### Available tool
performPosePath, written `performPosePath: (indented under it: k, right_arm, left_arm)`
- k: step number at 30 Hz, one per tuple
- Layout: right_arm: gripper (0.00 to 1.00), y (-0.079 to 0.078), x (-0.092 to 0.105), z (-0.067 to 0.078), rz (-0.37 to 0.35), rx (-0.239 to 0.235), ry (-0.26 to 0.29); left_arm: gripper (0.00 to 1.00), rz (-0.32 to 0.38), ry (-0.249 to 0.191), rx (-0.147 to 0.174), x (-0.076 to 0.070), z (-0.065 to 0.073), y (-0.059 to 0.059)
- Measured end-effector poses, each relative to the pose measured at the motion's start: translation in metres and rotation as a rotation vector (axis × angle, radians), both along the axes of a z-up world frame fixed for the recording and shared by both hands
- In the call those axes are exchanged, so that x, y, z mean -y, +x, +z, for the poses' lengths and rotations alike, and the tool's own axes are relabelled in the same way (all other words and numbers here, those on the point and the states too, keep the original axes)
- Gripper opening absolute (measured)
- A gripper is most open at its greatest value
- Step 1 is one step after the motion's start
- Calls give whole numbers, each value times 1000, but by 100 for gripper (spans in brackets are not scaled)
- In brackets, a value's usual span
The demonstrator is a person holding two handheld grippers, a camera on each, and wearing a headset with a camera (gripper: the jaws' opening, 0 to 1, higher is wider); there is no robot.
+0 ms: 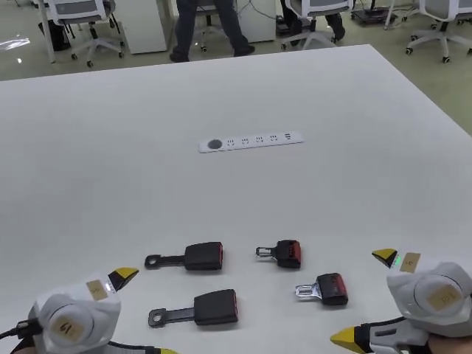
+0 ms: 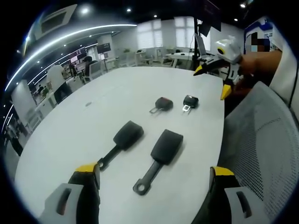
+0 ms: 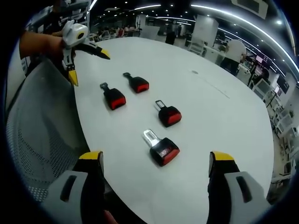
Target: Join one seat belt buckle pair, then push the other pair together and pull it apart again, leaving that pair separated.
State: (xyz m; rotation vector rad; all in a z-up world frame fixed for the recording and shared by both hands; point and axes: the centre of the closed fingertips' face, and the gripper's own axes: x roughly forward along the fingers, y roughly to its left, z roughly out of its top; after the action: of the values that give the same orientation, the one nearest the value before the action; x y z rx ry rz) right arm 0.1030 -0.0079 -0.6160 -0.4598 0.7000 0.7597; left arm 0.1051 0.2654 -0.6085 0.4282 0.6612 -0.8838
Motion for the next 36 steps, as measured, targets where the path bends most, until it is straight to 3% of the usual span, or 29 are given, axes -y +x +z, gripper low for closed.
performPosePath:
  k: [15,21,36]
  right_arm:
    - [90,-4,-4,-1,48,11,2]
    - [86,-5,-12,1,85,20,7]
    - [82,7,-15,4,97,35,2]
  left_arm:
    - [97,-6,1,7,2,1,-1]
    - [96,-21,-7,9,12,2,-6]
    - [92,-61,1,15,17,-2,0]
